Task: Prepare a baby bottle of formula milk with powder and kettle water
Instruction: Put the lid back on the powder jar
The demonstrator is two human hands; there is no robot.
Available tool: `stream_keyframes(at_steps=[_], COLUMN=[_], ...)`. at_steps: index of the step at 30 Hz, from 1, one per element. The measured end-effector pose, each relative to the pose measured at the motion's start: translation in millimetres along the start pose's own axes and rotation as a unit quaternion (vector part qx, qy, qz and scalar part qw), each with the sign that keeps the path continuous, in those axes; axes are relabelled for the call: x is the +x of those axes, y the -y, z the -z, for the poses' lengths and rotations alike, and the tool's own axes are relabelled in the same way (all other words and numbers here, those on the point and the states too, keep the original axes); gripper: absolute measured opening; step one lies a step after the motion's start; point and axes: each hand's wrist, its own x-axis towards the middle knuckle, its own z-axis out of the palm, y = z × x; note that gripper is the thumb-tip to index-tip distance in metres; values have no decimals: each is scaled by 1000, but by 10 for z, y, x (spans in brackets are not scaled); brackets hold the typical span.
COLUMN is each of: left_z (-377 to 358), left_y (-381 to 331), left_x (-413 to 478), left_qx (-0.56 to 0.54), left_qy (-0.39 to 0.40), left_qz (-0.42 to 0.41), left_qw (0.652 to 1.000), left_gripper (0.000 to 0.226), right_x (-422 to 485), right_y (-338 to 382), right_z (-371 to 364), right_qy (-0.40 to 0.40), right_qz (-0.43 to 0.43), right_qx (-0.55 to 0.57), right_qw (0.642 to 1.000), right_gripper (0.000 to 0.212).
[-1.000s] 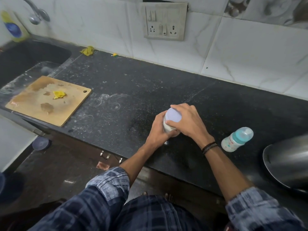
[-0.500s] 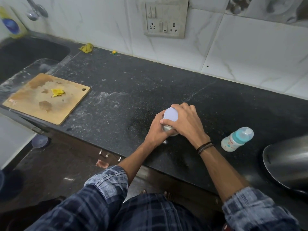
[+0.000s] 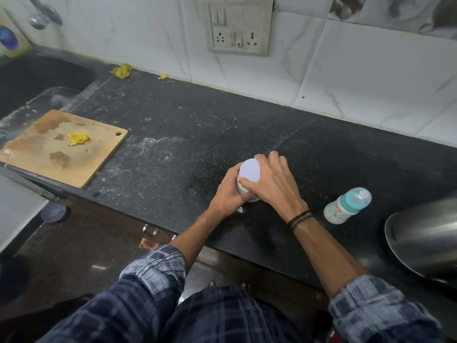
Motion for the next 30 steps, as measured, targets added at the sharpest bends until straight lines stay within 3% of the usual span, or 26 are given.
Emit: stream_keyframes(at_steps=[7,9,13,16,19,24,27,30], left_z=[20,22,18,19,21,18,34,41], left_y=[6,23,71,53,33,119,137,110], left_x=[-12,17,27,5,-8,18,32,28], left_qx=[19,25,10,8,20,32,32,29], left_qy=[1,4,4,3,0,-2,3,4], left_qz=[8,6,3,-1,-8,-20,-19,-23], left_qw=[1000,1000,1000,1000,1000,999,999,999], left_gripper=[95,97,94,91,89,78,79,88], right_x=[-49,-4,129,142,59,-79,-57,3], right_y=[60,-8,-193,-232,-178,78,131,43], right_z=[-20,28,110,4,-172,-379,-341,-182], right_qy=[-44,-30,69,112,64,-46,-39,18], right_qz=[-57,-3,137,162,129,1,-16,25], right_qx=[-69,-50,85,115,135,132,104,82], right_qw=[995,998,984,974,980,990,994,996], right_gripper=[98,102,84,68,57,58,61,67])
